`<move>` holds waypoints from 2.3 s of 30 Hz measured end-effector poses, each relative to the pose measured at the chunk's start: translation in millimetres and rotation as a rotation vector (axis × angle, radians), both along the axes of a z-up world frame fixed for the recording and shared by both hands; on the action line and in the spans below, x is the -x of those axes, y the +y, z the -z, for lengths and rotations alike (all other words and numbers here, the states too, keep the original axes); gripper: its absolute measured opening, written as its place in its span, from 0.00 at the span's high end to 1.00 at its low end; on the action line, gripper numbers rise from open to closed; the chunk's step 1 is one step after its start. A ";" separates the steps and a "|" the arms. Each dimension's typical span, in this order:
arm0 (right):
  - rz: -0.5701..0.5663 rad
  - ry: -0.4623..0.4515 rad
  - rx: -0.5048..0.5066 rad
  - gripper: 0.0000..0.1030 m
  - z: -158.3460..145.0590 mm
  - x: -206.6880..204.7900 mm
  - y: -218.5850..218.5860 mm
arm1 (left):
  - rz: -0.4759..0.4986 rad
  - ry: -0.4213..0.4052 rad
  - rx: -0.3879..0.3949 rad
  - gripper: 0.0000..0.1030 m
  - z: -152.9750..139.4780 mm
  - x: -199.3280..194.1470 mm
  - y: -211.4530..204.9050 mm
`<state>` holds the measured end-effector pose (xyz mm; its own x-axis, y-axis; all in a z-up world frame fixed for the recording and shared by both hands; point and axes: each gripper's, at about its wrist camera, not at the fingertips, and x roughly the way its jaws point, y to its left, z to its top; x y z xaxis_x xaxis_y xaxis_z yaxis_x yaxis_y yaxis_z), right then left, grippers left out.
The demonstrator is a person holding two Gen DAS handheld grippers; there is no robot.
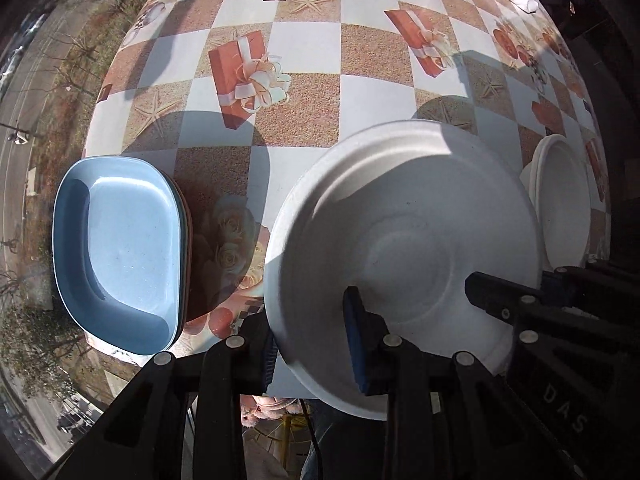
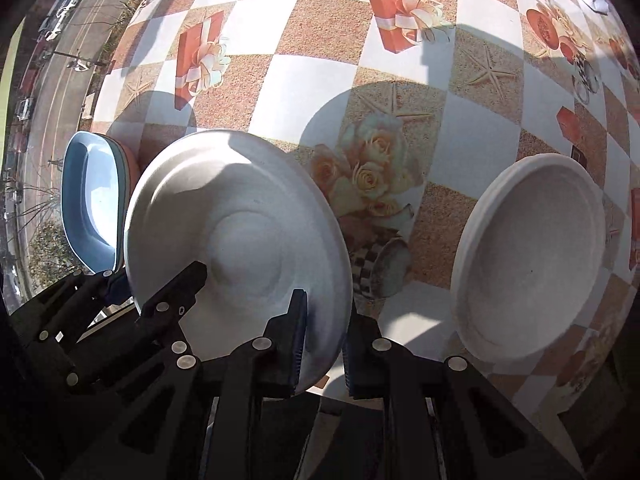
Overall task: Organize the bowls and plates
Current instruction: 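Carry the third bowl with both grippers onto the bowl stack and open, then move both open grippers to the stacked white bowls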
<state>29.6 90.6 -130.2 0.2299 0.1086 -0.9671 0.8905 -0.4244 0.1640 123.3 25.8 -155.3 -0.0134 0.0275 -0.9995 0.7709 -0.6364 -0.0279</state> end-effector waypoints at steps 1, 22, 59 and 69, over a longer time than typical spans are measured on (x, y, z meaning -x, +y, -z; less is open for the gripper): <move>0.006 0.002 0.006 0.83 -4.1 -0.5 2.8 | 0.012 0.004 0.008 0.69 -7.9 11.7 18.2; 0.225 0.050 0.154 0.83 -74.2 91.9 80.3 | 0.294 0.058 0.108 0.68 -62.4 101.0 92.7; 0.329 0.093 0.093 0.04 -46.6 182.0 130.3 | 0.403 -0.025 0.098 0.13 -36.9 151.9 120.2; 0.243 0.131 0.076 0.01 -48.7 161.5 155.8 | 0.414 -0.003 0.048 0.00 -45.2 142.9 123.6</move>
<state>-131.8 246.4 -81.5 0.1133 -0.0085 -0.9935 0.7801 -0.6185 0.0942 -19.6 149.4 -110.1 -0.0077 -0.0168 -0.9998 0.4498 -0.8930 0.0115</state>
